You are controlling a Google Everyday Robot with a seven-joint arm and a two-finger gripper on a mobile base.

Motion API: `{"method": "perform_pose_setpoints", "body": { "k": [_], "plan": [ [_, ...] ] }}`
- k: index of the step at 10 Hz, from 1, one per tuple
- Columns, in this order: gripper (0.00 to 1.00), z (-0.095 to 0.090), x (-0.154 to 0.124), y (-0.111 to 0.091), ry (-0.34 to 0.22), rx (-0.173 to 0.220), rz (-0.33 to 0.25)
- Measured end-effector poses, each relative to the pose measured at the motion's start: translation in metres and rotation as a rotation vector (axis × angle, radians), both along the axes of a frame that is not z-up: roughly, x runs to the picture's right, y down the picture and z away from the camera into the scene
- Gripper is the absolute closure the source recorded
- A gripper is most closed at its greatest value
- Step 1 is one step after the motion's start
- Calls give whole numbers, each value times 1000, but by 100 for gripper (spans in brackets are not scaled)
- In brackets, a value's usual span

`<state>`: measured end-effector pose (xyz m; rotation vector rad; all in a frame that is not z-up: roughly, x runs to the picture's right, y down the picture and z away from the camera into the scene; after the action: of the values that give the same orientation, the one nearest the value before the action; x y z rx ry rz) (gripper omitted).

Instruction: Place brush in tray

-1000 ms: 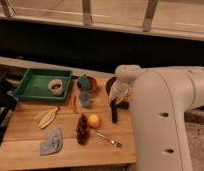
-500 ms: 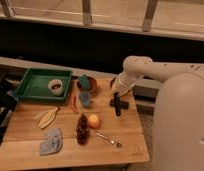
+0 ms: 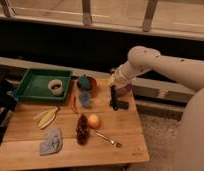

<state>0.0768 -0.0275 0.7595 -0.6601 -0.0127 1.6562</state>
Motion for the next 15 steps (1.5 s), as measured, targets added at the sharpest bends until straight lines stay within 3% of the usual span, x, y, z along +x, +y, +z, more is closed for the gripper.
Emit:
{"method": "perform_pose_setpoints", "body": {
  "k": [3,5,7,13,15],
  "plan": [
    [100,-17,-40,-27,-69,60,-55],
    [100,-26,-95,-52,-139,105,-112],
    [100,-34,-131,-66,-193,130,-151],
    [100,-33,-129,-67,-191,130,-151],
    [100,-31,-139,-65,-229,130,-185]
  ]
}}
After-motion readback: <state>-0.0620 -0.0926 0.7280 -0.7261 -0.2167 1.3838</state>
